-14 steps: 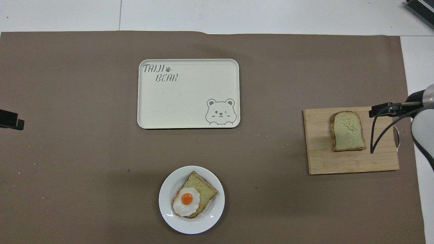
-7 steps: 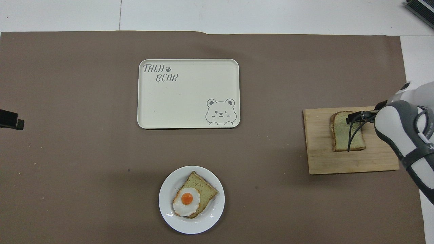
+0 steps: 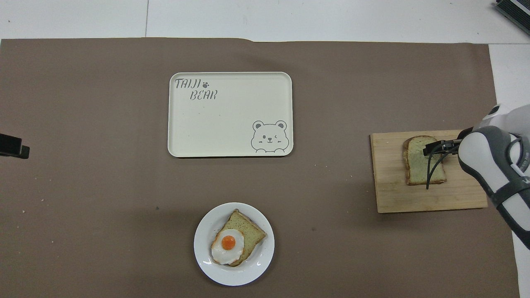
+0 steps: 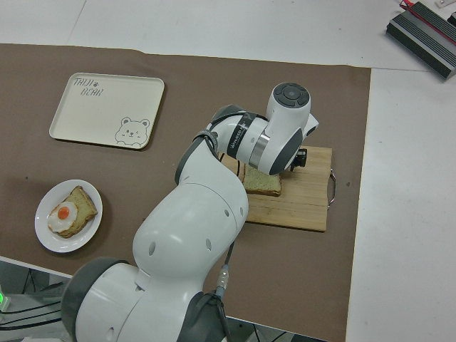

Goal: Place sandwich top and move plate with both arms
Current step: 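Close the right gripper on the bread slice and lift it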

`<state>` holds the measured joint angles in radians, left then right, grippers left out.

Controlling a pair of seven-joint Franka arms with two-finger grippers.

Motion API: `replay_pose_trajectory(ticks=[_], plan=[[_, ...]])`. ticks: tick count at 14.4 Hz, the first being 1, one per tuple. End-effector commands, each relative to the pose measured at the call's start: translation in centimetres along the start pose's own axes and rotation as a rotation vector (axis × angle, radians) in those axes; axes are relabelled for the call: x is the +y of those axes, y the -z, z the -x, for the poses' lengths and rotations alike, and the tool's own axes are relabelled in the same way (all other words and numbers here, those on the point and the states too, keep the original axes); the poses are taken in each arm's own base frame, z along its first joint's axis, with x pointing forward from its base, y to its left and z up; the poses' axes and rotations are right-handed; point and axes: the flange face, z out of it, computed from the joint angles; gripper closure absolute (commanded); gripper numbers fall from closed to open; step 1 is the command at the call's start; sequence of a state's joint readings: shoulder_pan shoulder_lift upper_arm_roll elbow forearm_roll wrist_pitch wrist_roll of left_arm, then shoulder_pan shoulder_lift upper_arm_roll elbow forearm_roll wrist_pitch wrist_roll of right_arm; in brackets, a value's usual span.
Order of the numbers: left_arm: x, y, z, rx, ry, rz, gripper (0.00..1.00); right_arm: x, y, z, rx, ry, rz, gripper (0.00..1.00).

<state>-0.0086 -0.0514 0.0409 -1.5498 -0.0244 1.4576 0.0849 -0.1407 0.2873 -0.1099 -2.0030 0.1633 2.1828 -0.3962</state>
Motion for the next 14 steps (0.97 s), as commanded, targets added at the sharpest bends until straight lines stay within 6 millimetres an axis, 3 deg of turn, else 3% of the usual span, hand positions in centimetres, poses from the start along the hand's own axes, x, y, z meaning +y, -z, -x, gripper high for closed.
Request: replay_pose_trajectory(ticks=[1,10,14], plan=[[-0.2,0.3,0.5,0.003,0.011,0.002,0.0,0.0,0.0,0.4,0.031,0.002,-0.028,1.0],[-0.1,0.3,0.5,0.003,0.009,0.002,0.0,0.1,0.2,0.2,0.039,-0.024,-0.024,1.0],[-0.2,0.3,0.5,0.003,0.011,0.002,0.0,0.0,2.4,-0.7,0.06,-0.015,-0.022,1.0]])
